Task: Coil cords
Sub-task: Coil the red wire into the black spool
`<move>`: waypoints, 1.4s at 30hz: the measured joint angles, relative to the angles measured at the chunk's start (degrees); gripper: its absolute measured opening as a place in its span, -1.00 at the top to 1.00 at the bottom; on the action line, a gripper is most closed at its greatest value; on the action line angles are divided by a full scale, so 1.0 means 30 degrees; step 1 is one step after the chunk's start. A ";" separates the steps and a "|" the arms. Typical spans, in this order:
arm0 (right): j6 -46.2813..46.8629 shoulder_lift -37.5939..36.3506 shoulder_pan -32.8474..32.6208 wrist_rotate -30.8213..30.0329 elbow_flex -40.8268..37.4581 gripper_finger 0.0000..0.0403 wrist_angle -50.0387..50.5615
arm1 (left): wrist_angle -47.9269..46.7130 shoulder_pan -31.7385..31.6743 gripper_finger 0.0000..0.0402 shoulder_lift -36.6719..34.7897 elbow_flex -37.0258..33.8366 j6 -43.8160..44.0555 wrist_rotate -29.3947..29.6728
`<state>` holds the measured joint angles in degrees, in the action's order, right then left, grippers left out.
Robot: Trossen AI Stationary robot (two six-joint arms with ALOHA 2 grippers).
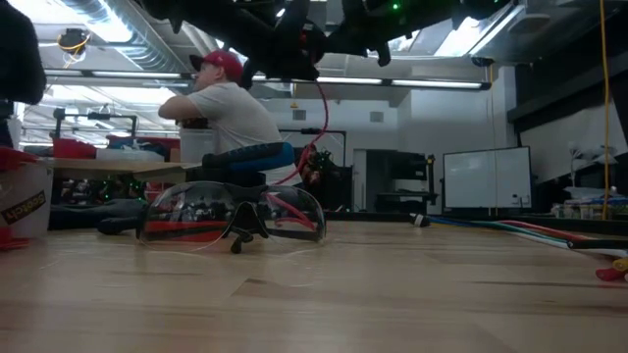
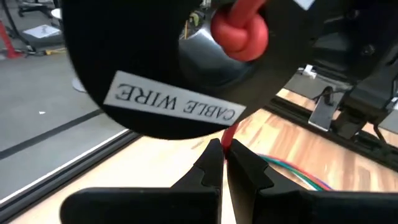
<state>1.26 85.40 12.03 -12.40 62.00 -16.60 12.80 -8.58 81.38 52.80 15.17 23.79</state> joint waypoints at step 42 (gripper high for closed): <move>-0.1014 -0.4174 -0.0007 0.1305 0.0000 1.00 0.2219 | 0.0294 -0.0007 0.26 -0.0007 -0.0015 -0.2671 -0.1327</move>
<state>-1.78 72.88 12.01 -8.49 62.00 -9.94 13.68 -8.60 81.36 52.75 7.16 19.81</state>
